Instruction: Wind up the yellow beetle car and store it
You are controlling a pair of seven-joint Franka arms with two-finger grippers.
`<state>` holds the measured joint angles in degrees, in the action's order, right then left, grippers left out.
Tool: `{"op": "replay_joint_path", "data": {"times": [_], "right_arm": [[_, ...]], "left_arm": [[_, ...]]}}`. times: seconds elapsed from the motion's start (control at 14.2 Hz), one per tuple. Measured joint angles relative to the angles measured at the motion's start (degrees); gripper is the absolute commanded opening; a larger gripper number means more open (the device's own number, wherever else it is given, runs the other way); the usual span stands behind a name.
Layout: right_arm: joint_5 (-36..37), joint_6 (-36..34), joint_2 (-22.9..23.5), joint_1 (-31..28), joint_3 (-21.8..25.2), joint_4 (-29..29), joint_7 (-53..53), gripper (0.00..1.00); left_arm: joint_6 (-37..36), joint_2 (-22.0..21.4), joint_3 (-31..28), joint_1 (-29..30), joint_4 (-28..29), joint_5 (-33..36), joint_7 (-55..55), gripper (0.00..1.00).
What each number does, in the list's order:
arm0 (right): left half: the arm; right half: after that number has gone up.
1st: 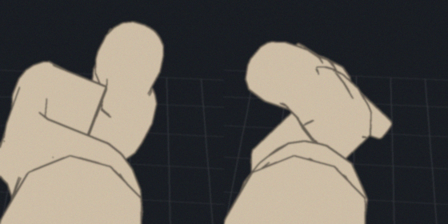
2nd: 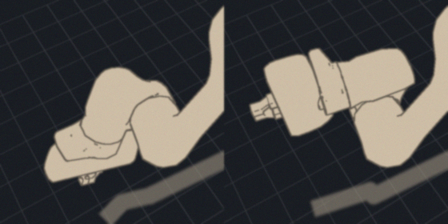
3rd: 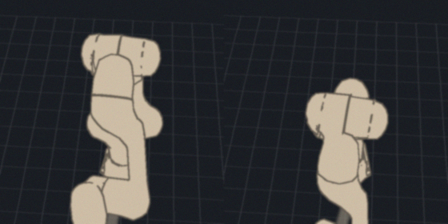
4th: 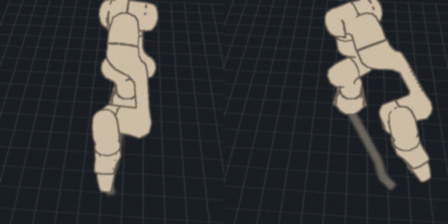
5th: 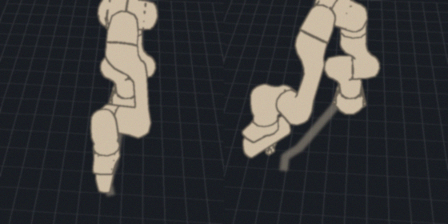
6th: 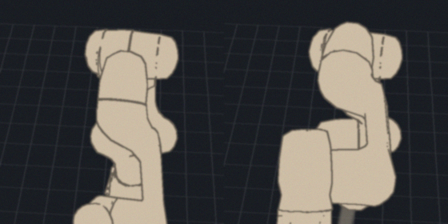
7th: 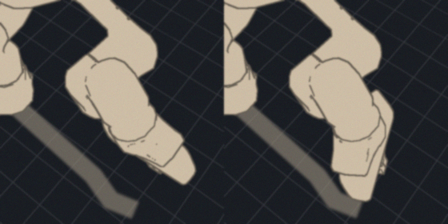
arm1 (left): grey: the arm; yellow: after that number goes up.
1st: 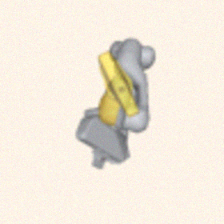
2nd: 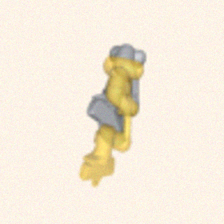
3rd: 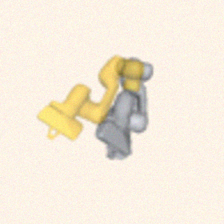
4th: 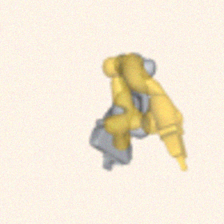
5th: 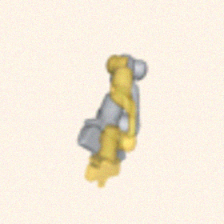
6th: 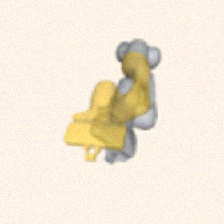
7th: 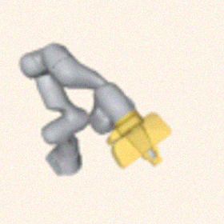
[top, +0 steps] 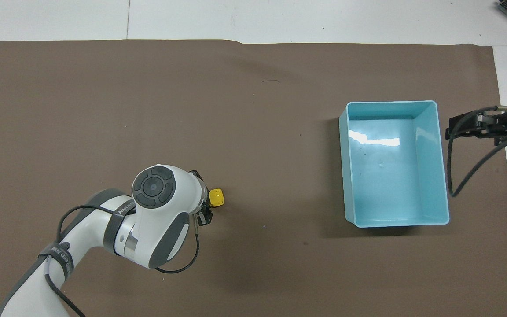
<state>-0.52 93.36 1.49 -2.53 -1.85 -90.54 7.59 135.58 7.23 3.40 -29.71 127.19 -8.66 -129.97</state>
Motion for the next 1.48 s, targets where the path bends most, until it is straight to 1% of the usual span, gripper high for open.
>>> {"op": "replay_joint_path", "data": {"times": [0.21, 0.63, 1.05, 1.12, 1.2, 1.27, 1.34, 1.48], "right_arm": [[0.00, 0.00, 0.00, 0.00, 0.00, 0.00, 0.00, 1.00], [0.00, 0.00, 0.00, 0.00, 0.00, 0.00, 0.00, 1.00], [0.00, 0.00, 0.00, 0.00, 0.00, 0.00, 0.00, 1.00], [0.00, 0.00, 0.00, 0.00, 0.00, 0.00, 0.00, 1.00], [0.00, 0.00, 0.00, 0.00, 0.00, 0.00, 0.00, 1.00], [0.00, 0.00, 0.00, 0.00, 0.00, 0.00, 0.00, 1.00], [0.00, 0.00, 0.00, 0.00, 0.00, 0.00, 0.00, 1.00], [0.00, 0.00, 0.00, 0.00, 0.00, 0.00, 0.00, 1.00]], "left_arm": [[-0.63, -1.19, -0.17, 1.54, 1.40, -0.01, 2.70, 0.18], [-2.39, -3.91, -0.16, 6.61, 4.54, -0.25, 7.60, 0.19], [-4.96, -4.84, -0.26, 10.91, 5.25, -0.28, 11.94, 0.20], [-5.14, -4.87, -0.26, 11.15, 5.25, -0.27, 12.26, 0.22], [-5.22, -4.88, -0.26, 11.23, 5.24, -0.27, 12.40, 0.26], [-5.23, -4.90, -0.26, 11.24, 5.24, -0.26, 12.44, 0.70], [-5.31, -4.93, -0.26, 11.26, 5.19, -0.21, 12.51, 1.00], [-6.50, -5.02, -0.67, 11.49, 4.12, 0.32, 12.84, 1.00]]}}
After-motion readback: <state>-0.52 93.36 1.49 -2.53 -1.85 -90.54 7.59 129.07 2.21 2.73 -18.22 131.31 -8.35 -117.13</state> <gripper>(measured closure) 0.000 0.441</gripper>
